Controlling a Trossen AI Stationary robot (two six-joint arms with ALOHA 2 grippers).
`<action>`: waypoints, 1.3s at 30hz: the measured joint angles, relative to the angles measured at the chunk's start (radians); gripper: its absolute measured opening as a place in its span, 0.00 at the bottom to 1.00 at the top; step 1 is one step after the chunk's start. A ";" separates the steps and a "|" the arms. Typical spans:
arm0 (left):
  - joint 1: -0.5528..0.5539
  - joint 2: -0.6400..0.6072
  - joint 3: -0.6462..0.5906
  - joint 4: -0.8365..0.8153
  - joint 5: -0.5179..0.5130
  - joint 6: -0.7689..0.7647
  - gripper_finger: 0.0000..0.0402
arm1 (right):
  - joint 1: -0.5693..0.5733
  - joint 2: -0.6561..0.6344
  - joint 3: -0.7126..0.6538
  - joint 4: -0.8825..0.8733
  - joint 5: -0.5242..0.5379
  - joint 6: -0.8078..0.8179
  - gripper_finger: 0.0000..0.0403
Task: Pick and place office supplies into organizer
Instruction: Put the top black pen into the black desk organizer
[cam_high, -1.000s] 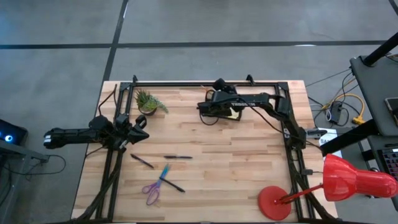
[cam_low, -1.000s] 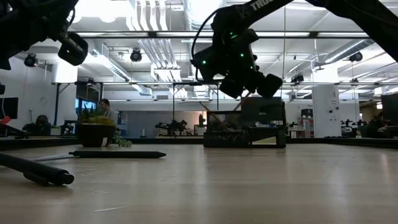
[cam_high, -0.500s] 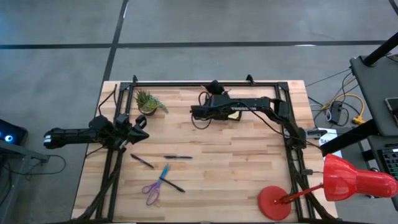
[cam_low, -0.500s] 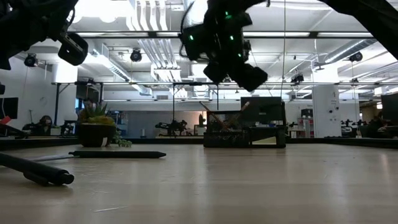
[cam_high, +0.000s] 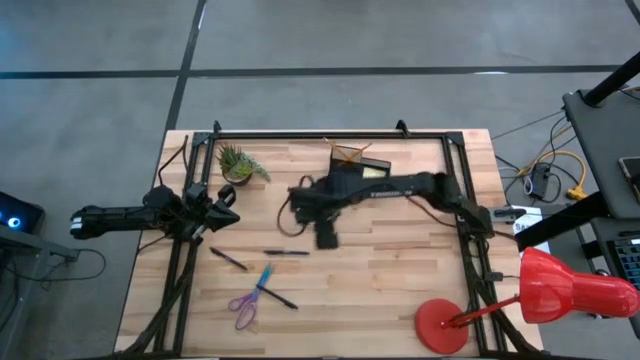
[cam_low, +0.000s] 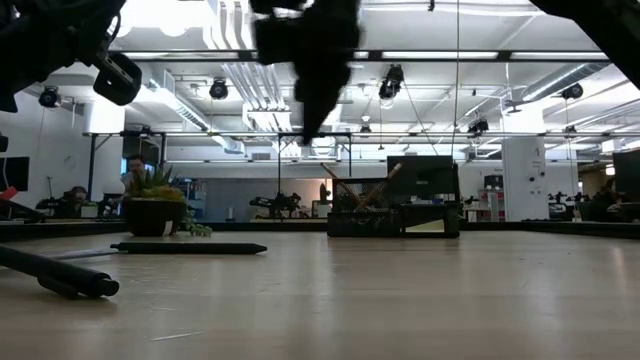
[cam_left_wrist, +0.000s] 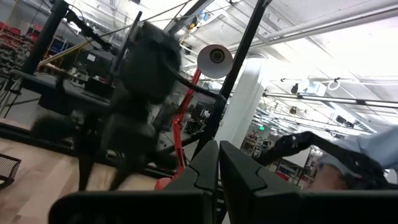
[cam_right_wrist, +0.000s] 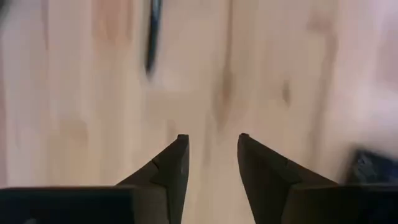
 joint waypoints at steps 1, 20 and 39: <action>0.000 0.000 0.000 0.000 0.000 0.000 0.00 | 0.012 0.017 0.000 0.061 0.000 0.029 0.31; 0.000 0.000 0.000 0.000 0.000 0.000 0.00 | 0.097 0.243 0.043 0.427 0.000 0.067 0.29; 0.000 0.001 0.000 0.000 0.000 0.000 0.00 | 0.083 0.295 0.004 0.560 0.001 0.098 0.26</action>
